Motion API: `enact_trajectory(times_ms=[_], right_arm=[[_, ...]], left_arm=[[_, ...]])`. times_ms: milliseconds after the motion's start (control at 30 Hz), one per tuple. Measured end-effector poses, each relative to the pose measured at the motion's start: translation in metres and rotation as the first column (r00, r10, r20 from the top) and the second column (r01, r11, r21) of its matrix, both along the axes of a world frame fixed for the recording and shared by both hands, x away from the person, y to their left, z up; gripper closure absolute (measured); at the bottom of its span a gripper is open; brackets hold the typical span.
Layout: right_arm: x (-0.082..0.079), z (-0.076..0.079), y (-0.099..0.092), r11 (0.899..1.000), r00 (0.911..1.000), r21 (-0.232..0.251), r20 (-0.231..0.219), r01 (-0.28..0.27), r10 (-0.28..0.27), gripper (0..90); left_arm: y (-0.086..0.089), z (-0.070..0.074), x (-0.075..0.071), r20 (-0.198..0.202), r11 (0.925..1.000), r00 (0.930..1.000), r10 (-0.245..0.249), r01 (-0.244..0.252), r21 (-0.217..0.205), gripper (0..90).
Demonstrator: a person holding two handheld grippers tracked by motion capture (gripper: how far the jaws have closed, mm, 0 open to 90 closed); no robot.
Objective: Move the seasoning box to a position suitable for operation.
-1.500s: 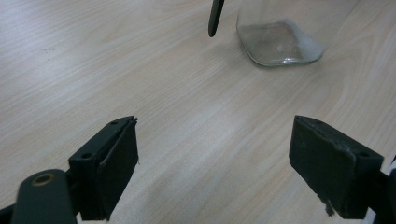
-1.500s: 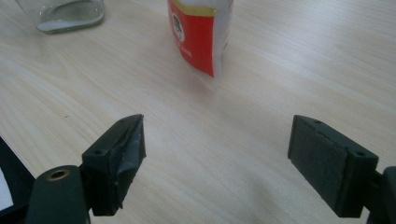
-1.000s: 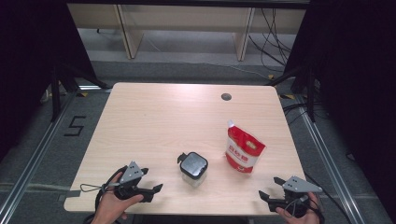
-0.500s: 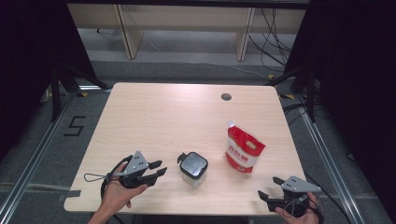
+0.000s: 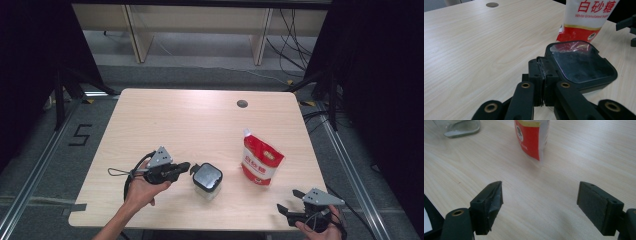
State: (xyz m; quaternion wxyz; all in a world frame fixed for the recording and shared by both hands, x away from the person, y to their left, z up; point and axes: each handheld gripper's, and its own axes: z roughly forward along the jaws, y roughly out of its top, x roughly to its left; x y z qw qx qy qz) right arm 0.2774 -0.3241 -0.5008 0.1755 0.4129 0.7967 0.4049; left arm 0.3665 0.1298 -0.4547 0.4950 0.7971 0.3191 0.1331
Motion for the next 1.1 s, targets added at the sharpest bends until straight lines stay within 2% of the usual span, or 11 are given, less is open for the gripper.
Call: enact_trajectory(times_ms=[33,100,267,533,567,600,700,833,867,1000,1100], right_arm=[[0.000,0.000,0.000,1.000,1.0000,0.001,0.000,0.000,0.000,22.1],[0.001,0.000,0.000,1.000,0.9999,-0.004,0.013,-0.003,0.003,22.1],[0.001,0.000,-0.001,1.000,0.9999,-0.010,0.011,-0.006,0.006,22.3],[0.000,0.000,-0.001,1.000,0.9998,-0.013,0.017,-0.011,0.011,22.4],[0.001,0.000,-0.002,1.000,0.9998,-0.014,0.015,-0.011,0.011,22.5],[-0.001,0.000,0.000,1.000,0.9999,0.004,-0.012,0.003,-0.003,22.4],[0.001,0.000,-0.003,1.000,0.9996,-0.017,0.024,-0.015,0.015,22.5],[0.001,0.000,-0.003,1.000,0.9997,-0.014,0.021,-0.013,0.014,22.5],[0.001,0.000,-0.003,1.000,0.9996,-0.018,0.025,-0.013,0.014,22.5],[-0.001,-0.001,-0.001,1.000,0.9998,0.001,-0.018,0.002,-0.002,22.5],[0.000,-0.001,-0.002,1.000,1.0000,-0.005,-0.001,-0.005,0.005,22.6]], left_arm=[[-0.001,-0.001,0.003,0.004,0.9999,1.0000,-0.007,0.007,-0.014,88.9],[-0.004,0.001,0.006,-0.004,0.9999,1.0000,0.007,-0.007,-0.013,89.1],[-0.011,0.006,0.016,0.008,0.9998,1.0000,-0.004,0.005,-0.020,89.3],[-0.026,0.008,0.027,0.005,0.9990,0.9996,-0.028,0.028,0.036,89.1],[-0.028,0.007,0.026,-0.006,0.9992,0.9999,-0.012,0.012,0.038,89.0],[-0.028,0.006,0.028,-0.001,0.9987,0.9996,-0.029,0.029,0.043,89.0],[-0.029,0.004,0.028,-0.004,0.9983,0.9997,-0.024,0.024,0.053,88.8],[-0.030,0.004,0.028,-0.037,0.9990,0.9991,-0.019,0.021,0.040,88.3],[-0.029,0.004,0.030,-0.026,0.9987,0.9993,-0.026,0.027,0.043,88.1],[-0.029,0.003,0.032,-0.050,0.9989,0.9983,-0.031,0.032,0.035,88.4],[-0.030,0.004,0.031,-0.051,0.9989,0.9984,-0.022,0.024,0.040,88.3]])
